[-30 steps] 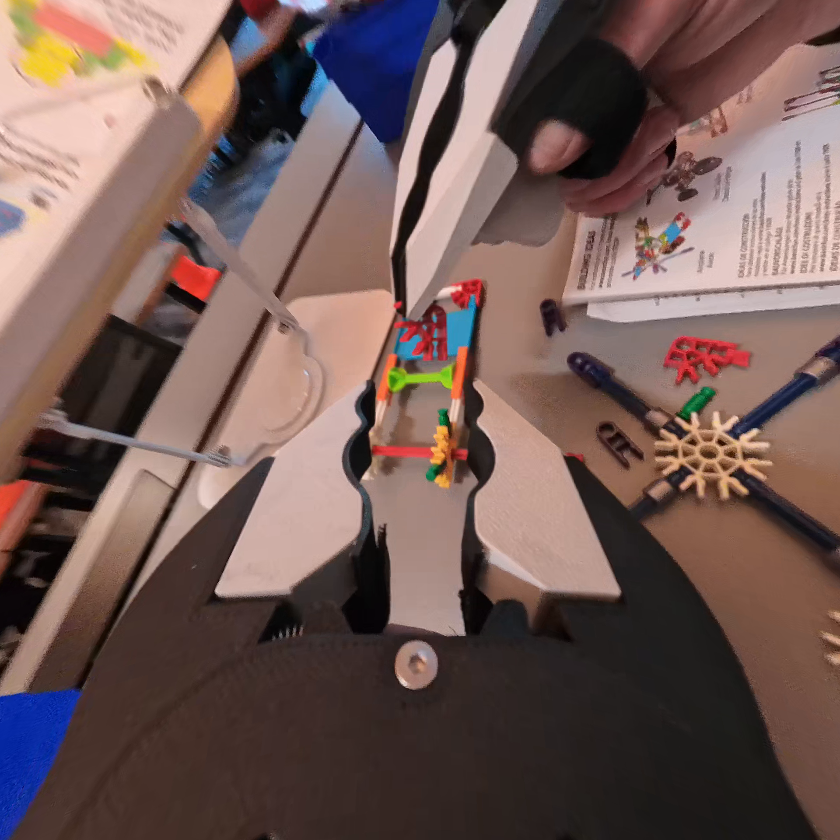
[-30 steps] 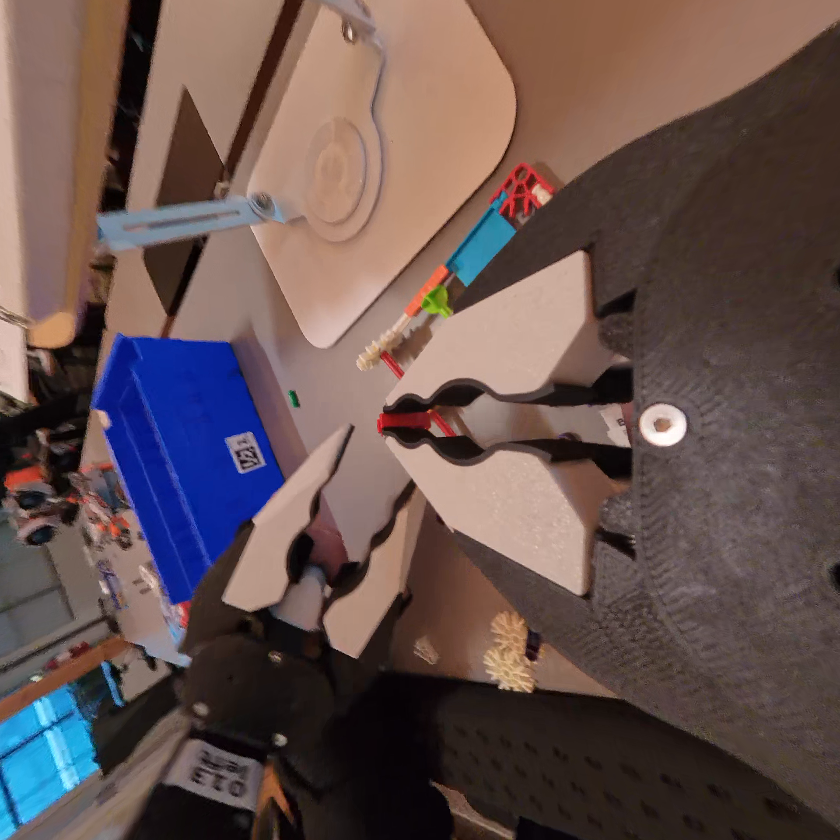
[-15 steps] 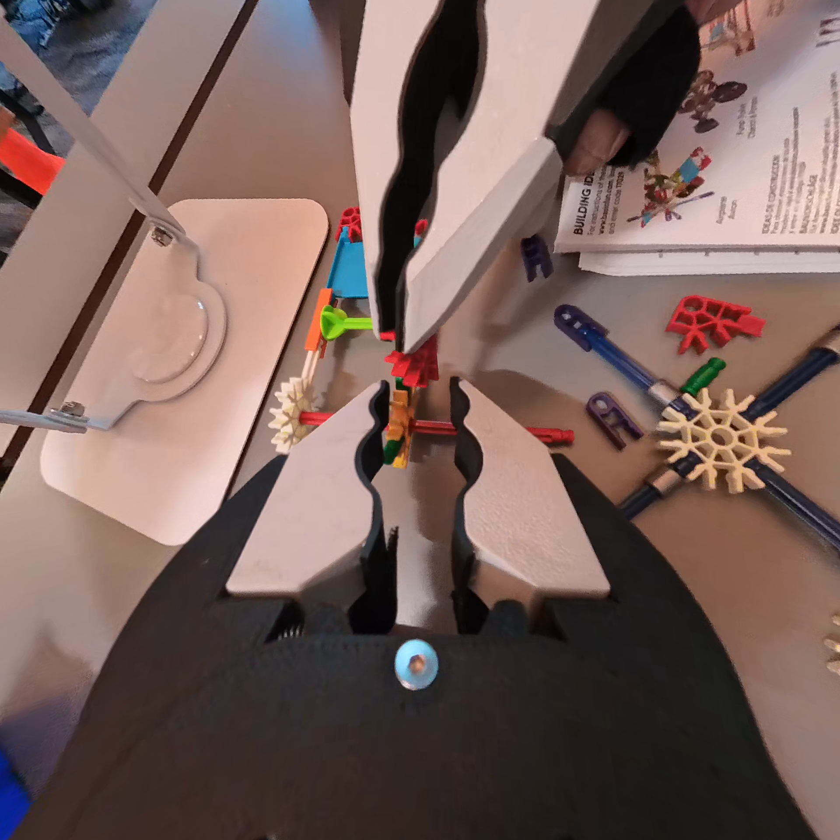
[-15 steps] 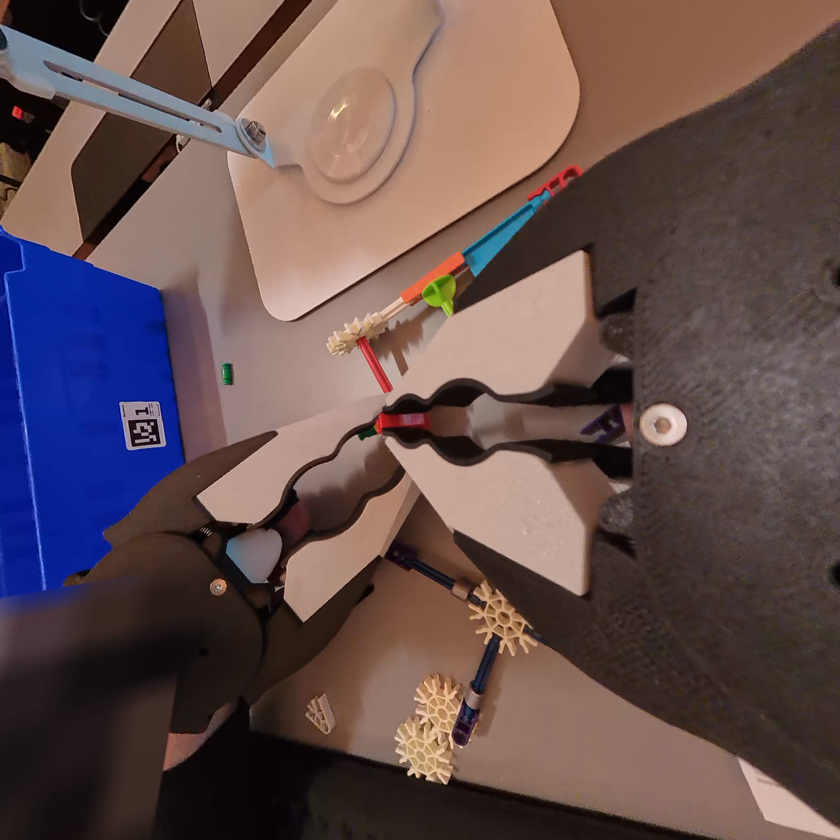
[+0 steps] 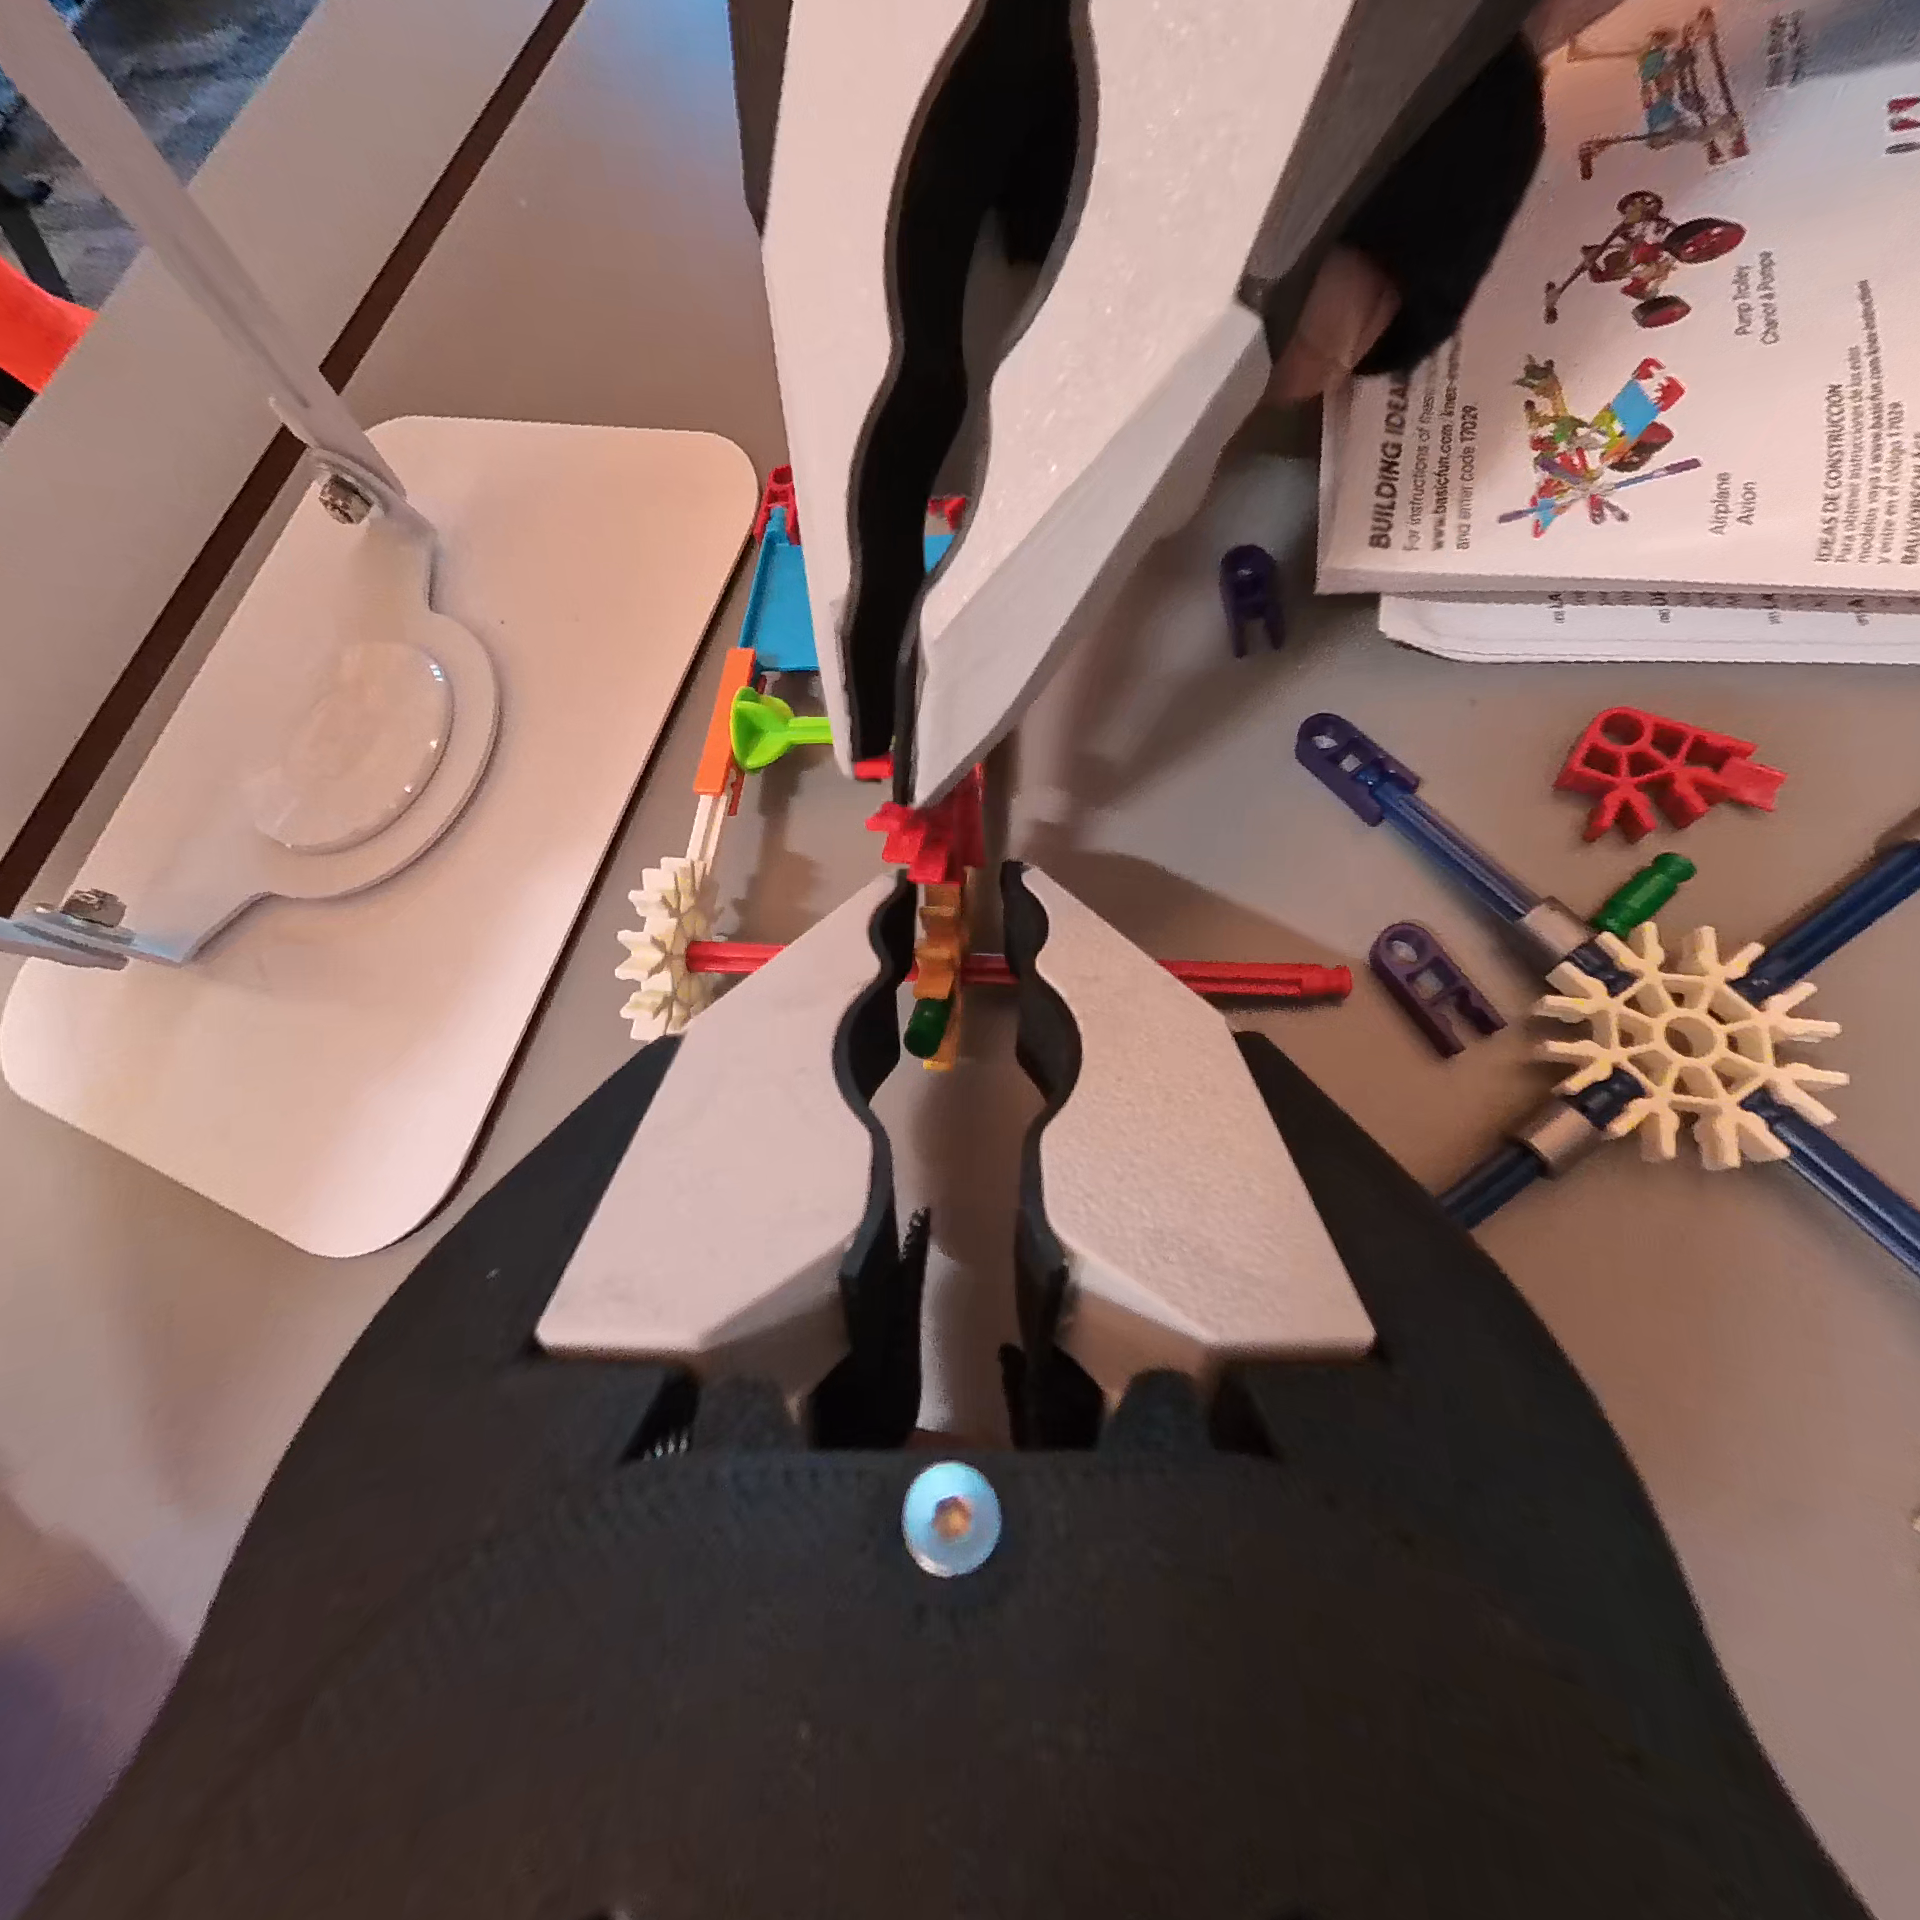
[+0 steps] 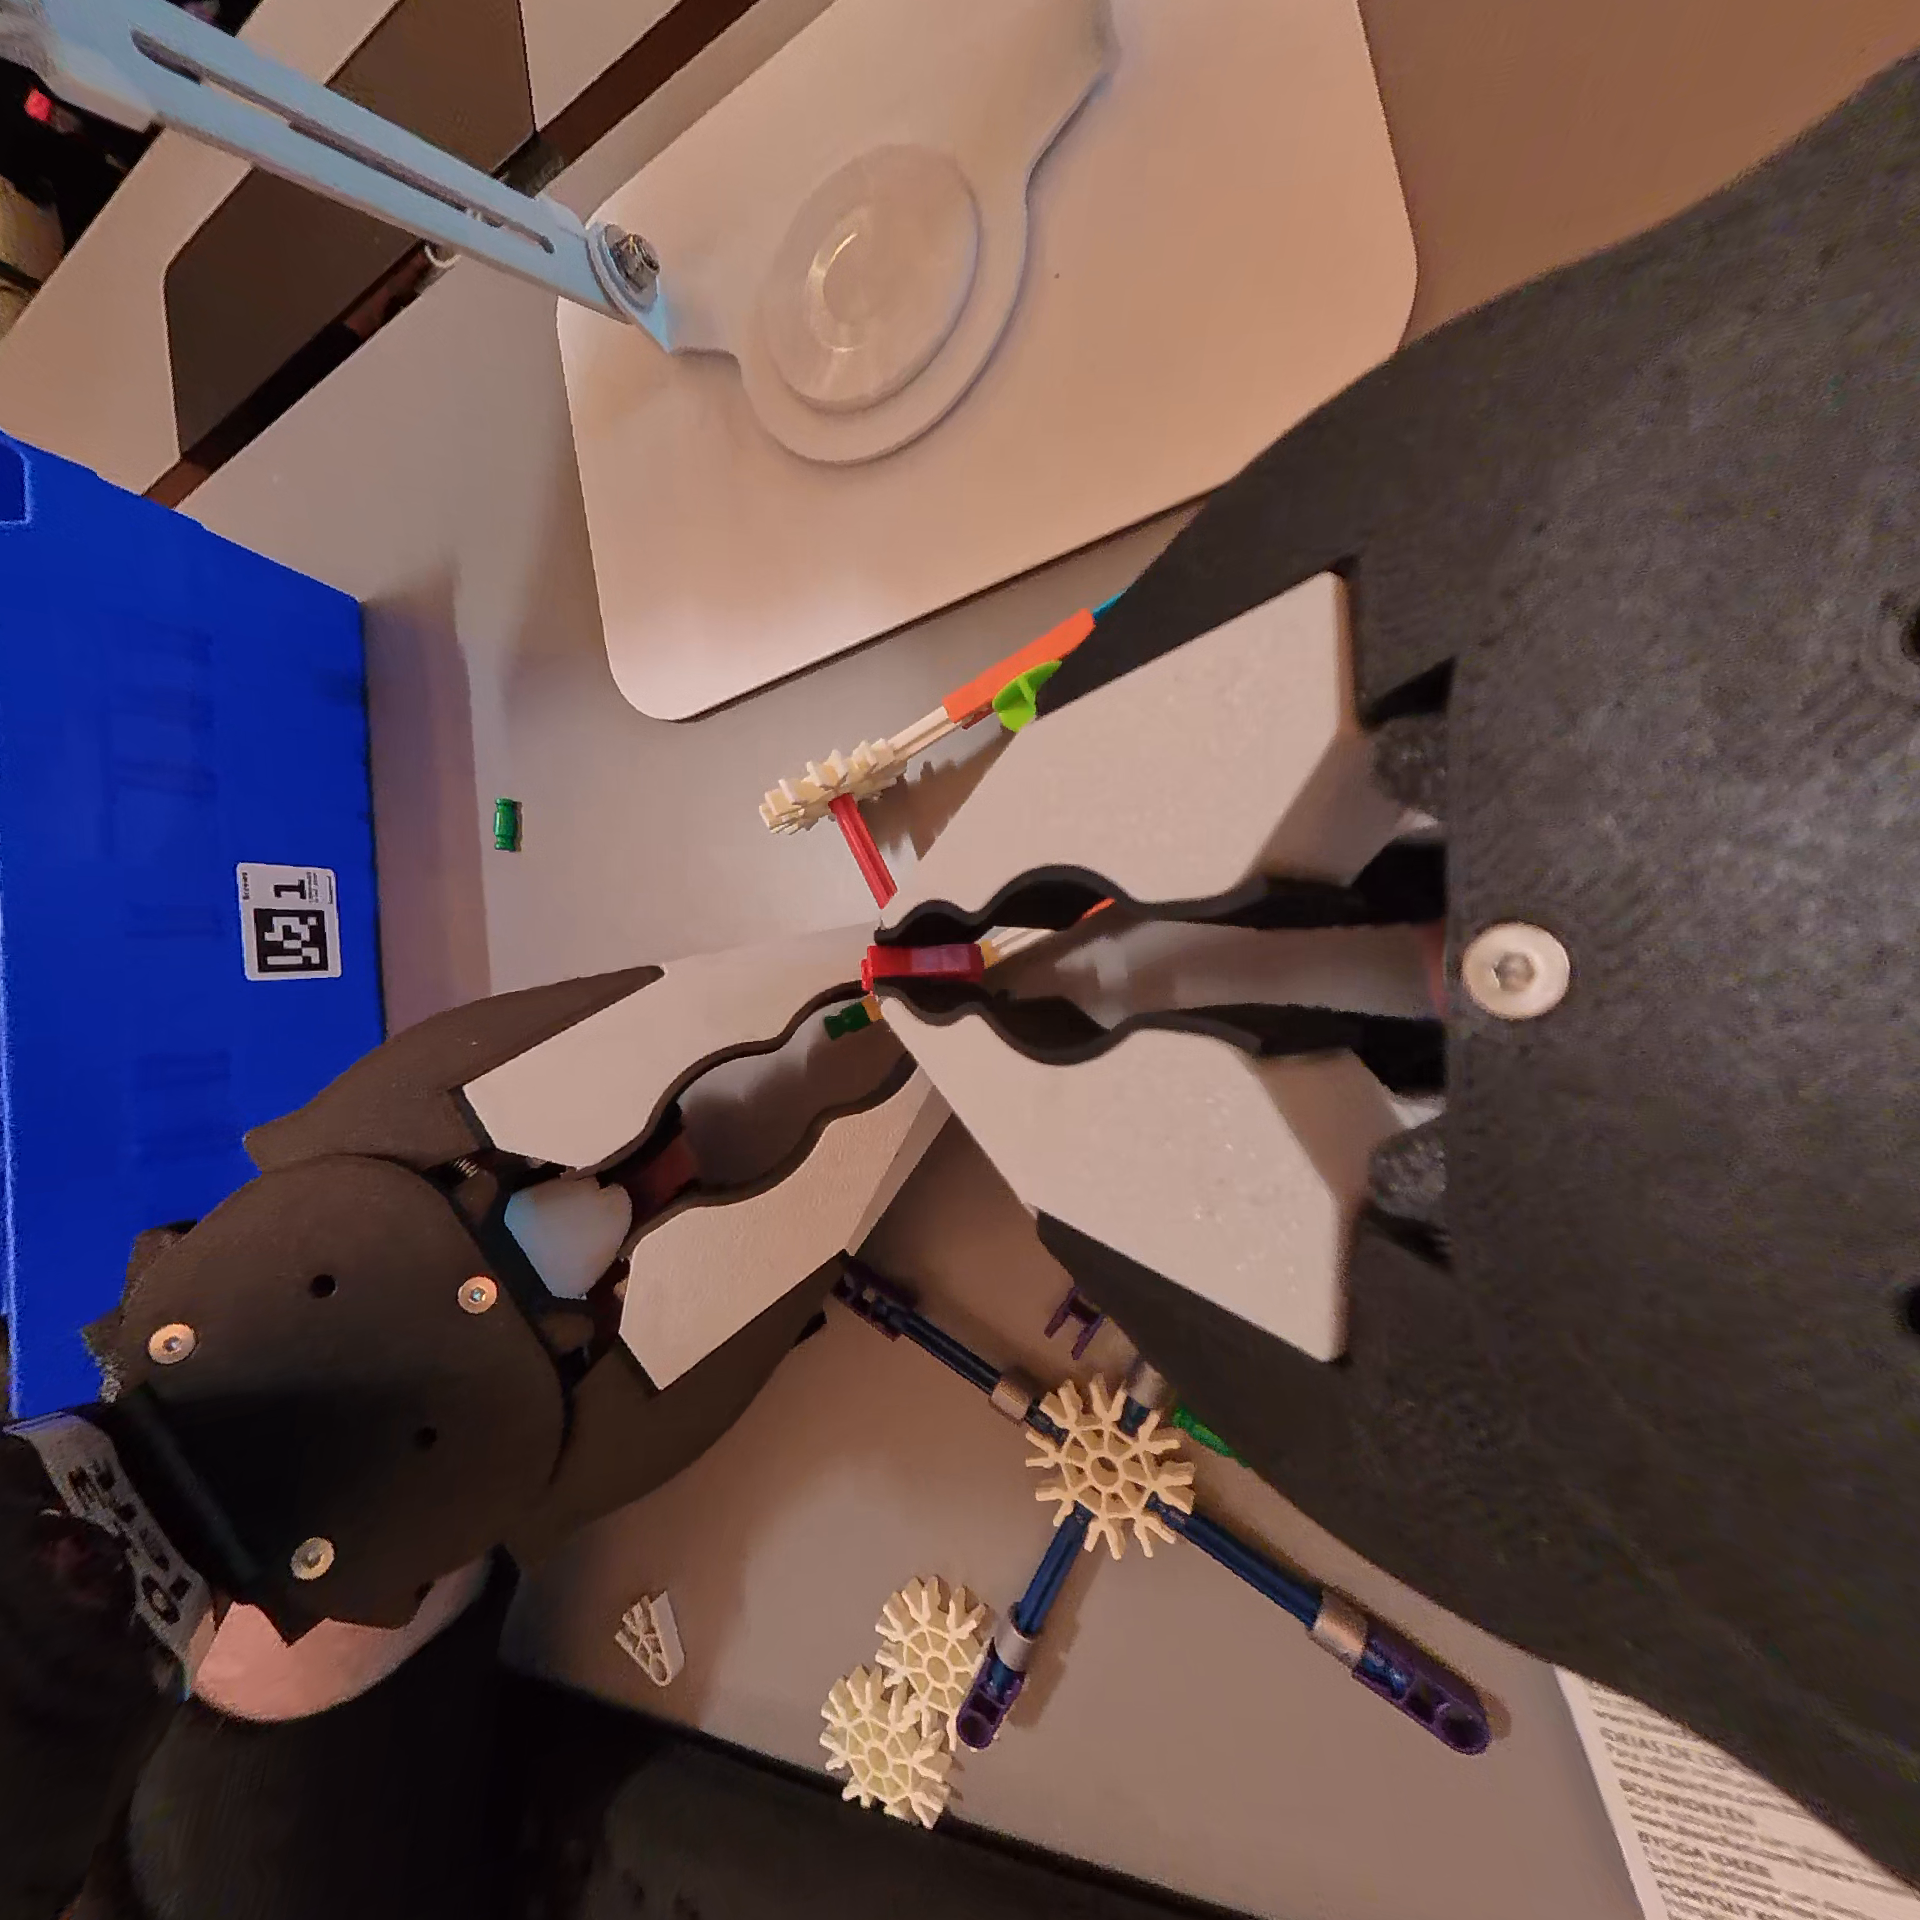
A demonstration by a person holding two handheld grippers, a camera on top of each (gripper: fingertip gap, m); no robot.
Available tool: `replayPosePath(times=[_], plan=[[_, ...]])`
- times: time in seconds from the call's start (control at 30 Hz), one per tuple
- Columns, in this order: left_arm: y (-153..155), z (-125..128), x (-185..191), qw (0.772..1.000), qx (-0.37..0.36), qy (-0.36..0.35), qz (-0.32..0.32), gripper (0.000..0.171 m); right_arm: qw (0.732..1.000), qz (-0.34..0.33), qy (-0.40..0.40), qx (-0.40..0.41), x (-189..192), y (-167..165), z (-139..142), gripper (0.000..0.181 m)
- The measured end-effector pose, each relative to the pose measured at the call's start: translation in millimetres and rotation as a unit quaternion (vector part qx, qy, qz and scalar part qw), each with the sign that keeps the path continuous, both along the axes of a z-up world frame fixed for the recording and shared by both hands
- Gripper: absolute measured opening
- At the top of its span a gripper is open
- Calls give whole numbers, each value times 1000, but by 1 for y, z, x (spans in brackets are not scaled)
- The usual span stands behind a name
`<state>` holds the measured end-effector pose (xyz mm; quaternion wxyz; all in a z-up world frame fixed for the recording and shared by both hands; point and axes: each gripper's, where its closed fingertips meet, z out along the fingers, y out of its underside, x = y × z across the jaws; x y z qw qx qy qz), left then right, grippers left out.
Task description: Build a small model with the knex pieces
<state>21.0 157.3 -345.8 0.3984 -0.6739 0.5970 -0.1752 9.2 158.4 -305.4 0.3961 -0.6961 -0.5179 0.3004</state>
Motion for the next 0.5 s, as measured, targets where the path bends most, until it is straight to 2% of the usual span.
replayPosePath(times=[0.33, 0.5], plan=[[0, -2, 5, 1000, 1, -3, 0, 15, 1000, 9, -5, 1, 5, 2, -6, 3], [4, -1, 6, 1000, -1, -11, 9, 11, 1000, 8, 3, 3, 5, 3, -6, 3]])
